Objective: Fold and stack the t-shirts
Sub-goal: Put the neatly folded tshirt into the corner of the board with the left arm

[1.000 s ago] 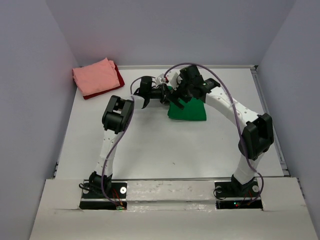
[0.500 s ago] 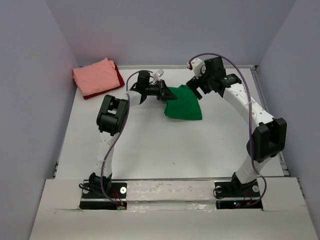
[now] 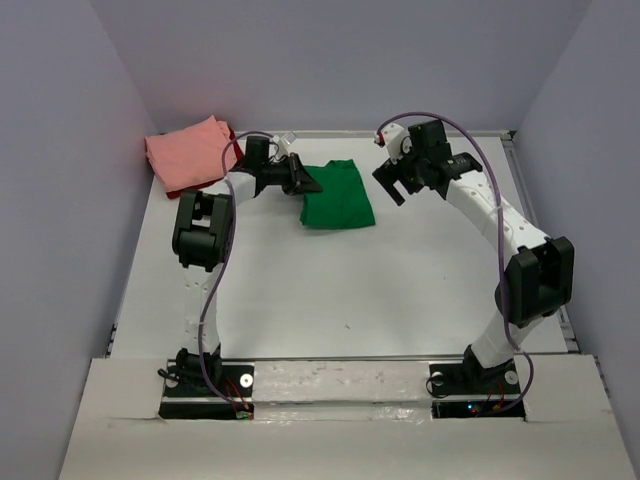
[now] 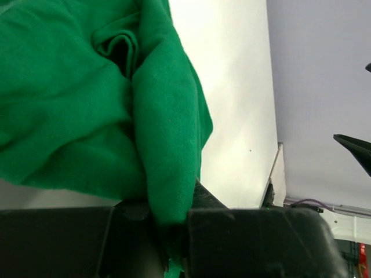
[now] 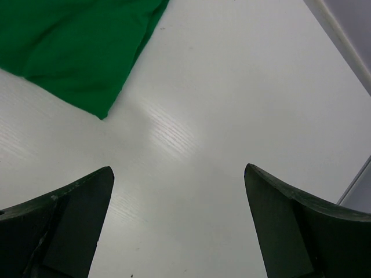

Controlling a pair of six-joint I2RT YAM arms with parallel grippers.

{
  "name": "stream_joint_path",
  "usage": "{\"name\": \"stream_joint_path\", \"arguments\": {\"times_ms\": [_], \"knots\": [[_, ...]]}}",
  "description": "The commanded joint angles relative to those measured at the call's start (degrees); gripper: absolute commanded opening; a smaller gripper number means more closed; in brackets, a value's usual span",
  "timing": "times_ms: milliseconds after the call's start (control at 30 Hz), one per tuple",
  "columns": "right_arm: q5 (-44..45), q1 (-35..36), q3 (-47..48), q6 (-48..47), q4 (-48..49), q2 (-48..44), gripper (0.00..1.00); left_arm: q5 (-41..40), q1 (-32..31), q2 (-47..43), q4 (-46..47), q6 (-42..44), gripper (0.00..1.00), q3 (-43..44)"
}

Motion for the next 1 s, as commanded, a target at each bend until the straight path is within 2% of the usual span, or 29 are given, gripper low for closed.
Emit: {"name": "stream_joint_path", "arguments": {"times_ms": [0, 233, 600, 967], "knots": [[-1.57, -0.19, -1.11, 0.08, 2.20, -3.19, 1.00, -0.51, 1.87, -5.67, -4.47, 5.94, 0.00, 0.18], [-2.27, -0.19, -1.91, 0.17, 2.20, -2.14, 1.00, -2.00, 5.21, -6.64, -7.90, 10.24, 0.00, 1.49], [-3.33, -0.19, -2.96, 0.26, 1.85, -1.69, 1.00, -7.09, 9.52, -6.02, -19.23, 19.38, 0.00, 7.65], [-6.93, -0.19, -5.16, 0.87, 0.53, -1.17, 1.00, -9.47, 10.31, -10.24, -20.73, 22.47, 0.00, 5.46]]}}
